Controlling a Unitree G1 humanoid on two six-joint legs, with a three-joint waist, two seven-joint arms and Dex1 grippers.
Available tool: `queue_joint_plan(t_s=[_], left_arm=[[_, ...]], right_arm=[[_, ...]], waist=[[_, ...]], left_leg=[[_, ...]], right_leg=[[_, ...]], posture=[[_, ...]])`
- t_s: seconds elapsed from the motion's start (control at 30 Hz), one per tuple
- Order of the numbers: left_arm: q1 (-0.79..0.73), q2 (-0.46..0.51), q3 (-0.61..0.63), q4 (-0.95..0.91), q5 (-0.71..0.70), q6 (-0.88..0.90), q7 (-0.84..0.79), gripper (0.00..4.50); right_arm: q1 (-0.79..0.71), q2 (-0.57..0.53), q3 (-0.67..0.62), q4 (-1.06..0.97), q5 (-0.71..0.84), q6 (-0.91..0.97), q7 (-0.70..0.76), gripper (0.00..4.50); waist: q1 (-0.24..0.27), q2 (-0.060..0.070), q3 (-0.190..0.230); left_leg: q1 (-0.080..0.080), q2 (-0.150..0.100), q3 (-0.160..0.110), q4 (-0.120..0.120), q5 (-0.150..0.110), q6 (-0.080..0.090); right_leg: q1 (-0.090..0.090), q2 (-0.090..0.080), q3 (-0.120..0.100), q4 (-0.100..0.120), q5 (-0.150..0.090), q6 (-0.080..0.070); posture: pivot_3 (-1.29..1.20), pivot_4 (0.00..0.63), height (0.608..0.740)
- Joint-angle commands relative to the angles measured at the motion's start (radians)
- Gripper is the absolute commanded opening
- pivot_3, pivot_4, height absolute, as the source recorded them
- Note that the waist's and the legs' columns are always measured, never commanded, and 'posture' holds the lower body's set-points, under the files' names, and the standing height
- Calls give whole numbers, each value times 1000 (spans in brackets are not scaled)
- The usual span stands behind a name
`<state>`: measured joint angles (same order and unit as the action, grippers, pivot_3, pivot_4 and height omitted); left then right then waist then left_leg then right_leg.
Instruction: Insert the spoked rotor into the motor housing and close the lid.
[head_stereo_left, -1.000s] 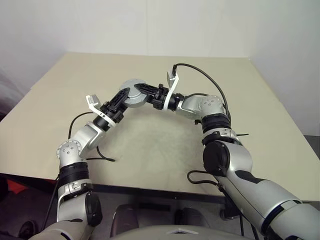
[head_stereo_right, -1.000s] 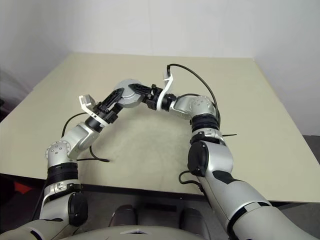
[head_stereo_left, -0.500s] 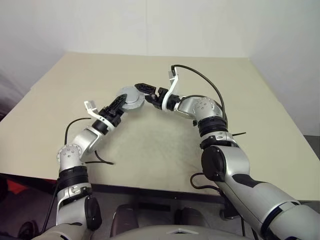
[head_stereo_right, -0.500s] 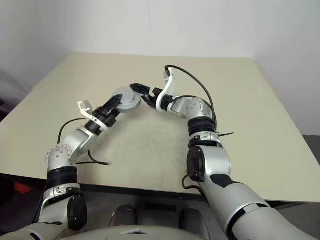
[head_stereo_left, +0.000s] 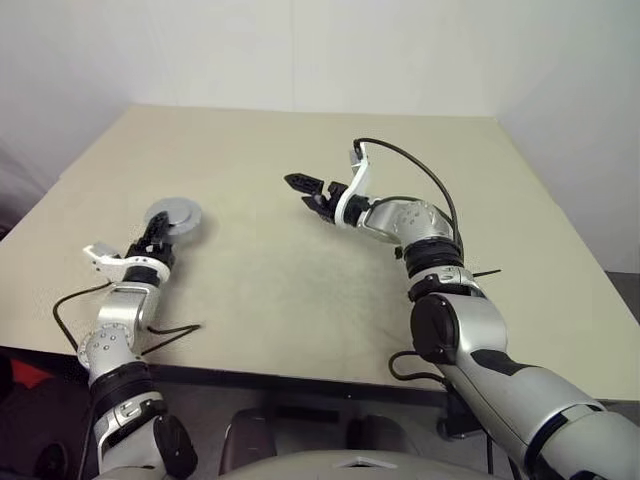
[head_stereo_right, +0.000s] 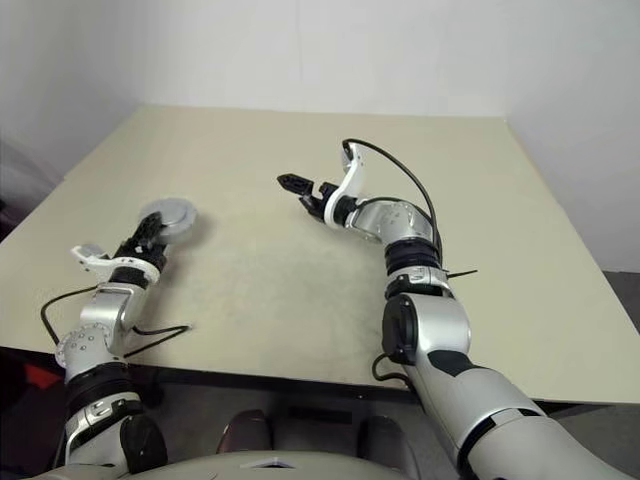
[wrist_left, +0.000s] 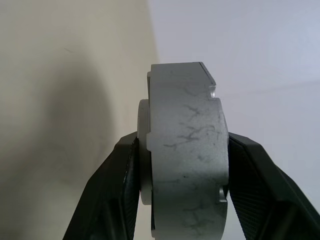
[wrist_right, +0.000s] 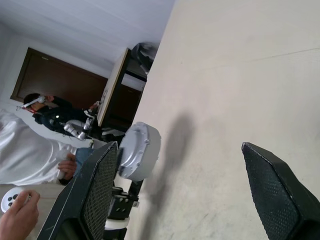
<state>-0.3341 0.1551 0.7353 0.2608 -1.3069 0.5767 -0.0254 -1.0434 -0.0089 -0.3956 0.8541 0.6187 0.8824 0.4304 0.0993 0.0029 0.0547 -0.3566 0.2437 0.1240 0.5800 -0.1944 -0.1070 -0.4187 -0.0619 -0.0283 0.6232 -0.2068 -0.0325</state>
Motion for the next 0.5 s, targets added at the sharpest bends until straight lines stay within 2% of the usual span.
queue_joint_plan(t_s=[0.03, 0.47, 0.5], left_arm=[[-7, 13, 14, -12, 13, -38, 8, 2122], [-4, 25, 35, 32, 41, -76, 62, 2122], [1, 23, 36, 29, 33, -68, 58, 2467]], right_arm=[[-19, 2, 2, -11, 8, -6, 3, 4485], [-19, 5, 2, -9, 7, -4, -9, 4485], [-18, 5, 3, -10, 7, -2, -10, 4496]], waist=[[0, -3, 0], [-4, -6, 0], [-4, -7, 0]], left_leg=[[0, 0, 0, 0, 0, 0], [7, 0, 0, 0, 0, 0], [7, 0, 0, 0, 0, 0]], right_leg=[[0, 0, 0, 0, 0, 0], [6, 1, 1, 1, -2, -4], [7, 1, 1, 1, -2, -4]], posture=[[0, 0, 740], [0, 0, 740], [0, 0, 740]])
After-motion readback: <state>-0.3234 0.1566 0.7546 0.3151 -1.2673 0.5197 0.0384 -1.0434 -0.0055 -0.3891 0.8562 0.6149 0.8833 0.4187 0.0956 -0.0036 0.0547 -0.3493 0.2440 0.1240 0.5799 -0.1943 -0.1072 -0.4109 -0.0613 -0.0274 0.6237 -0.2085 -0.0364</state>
